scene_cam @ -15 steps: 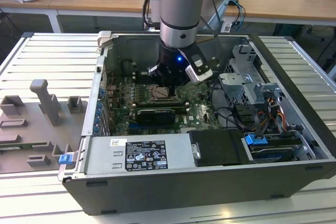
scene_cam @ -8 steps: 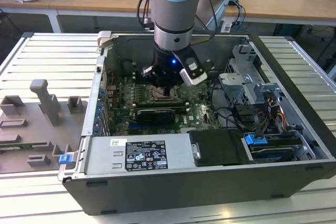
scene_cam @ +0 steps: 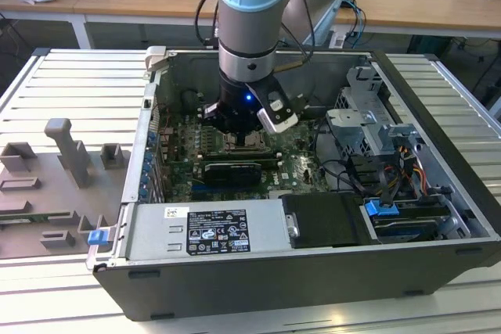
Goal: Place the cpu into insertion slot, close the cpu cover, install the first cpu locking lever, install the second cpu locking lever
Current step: 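Install the second cpu locking lever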
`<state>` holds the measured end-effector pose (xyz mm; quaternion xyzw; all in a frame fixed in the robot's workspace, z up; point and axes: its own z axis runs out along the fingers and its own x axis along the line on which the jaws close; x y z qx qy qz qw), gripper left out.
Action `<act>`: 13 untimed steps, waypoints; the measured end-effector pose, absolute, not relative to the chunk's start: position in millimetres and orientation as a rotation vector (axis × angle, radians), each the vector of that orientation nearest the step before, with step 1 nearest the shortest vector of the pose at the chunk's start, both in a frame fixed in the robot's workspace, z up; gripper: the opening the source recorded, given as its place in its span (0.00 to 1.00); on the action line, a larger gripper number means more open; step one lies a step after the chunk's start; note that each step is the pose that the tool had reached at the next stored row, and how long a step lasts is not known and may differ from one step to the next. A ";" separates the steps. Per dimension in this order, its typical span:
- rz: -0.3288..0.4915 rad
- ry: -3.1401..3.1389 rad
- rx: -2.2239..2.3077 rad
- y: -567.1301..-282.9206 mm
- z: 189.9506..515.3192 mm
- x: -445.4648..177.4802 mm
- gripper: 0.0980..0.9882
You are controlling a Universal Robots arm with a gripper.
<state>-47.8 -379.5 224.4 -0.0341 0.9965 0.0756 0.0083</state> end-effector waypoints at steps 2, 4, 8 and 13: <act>0.259 3.112 -0.106 -381.1 221.4 -49.6 0.01; 0.272 3.110 -0.106 -384.9 221.3 -51.9 0.01; 0.310 3.104 -0.106 -390.4 221.1 -57.3 0.01; 0.345 3.101 -0.124 -392.7 217.0 -63.3 0.01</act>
